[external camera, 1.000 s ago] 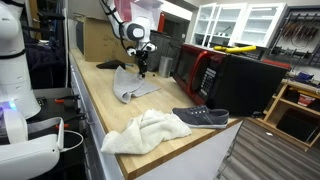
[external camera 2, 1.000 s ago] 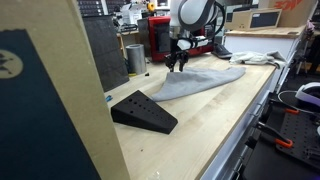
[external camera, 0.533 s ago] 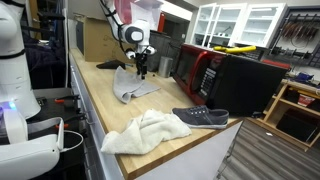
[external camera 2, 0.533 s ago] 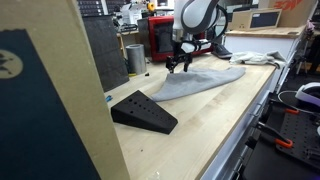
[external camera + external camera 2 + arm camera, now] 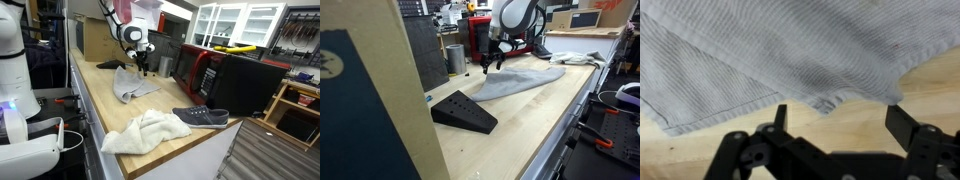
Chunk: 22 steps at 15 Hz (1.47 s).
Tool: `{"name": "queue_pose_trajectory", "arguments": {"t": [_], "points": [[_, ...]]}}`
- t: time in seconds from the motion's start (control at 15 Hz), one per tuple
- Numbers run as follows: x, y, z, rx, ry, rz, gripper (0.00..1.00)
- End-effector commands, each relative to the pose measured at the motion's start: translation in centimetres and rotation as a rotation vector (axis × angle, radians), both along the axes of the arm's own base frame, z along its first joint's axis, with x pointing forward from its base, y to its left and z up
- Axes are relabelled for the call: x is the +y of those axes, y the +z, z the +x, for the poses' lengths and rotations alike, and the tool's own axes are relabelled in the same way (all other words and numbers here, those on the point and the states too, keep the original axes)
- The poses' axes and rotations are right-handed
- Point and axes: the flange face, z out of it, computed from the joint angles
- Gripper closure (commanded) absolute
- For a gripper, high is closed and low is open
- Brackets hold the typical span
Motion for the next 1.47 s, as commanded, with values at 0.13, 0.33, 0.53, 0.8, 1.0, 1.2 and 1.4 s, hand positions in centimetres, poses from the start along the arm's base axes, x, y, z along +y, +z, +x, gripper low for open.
{"name": "queue_pose_trajectory", "arguments": {"t": [0.13, 0.33, 0.53, 0.8, 1.0, 1.2, 1.4], "points": [[-0.2, -1.6, 0.7, -0.018, 0.038, 0.005, 0.0], [-0.5, -3.0, 1.0, -0.03, 0.059, 0.004, 0.28], [-0.5, -3.1, 1.3, -0.053, 0.086, 0.0, 0.47], [-0.1, -2.0, 1.3, -0.071, 0.106, 0.004, 0.78], [0.4, -1.6, 0.8, -0.069, 0.126, 0.001, 0.99], [0.8, -0.8, 0.1, -0.064, 0.139, 0.001, 1.0], [0.8, 1.1, -1.4, -0.074, 0.154, -0.005, 0.99]]}}
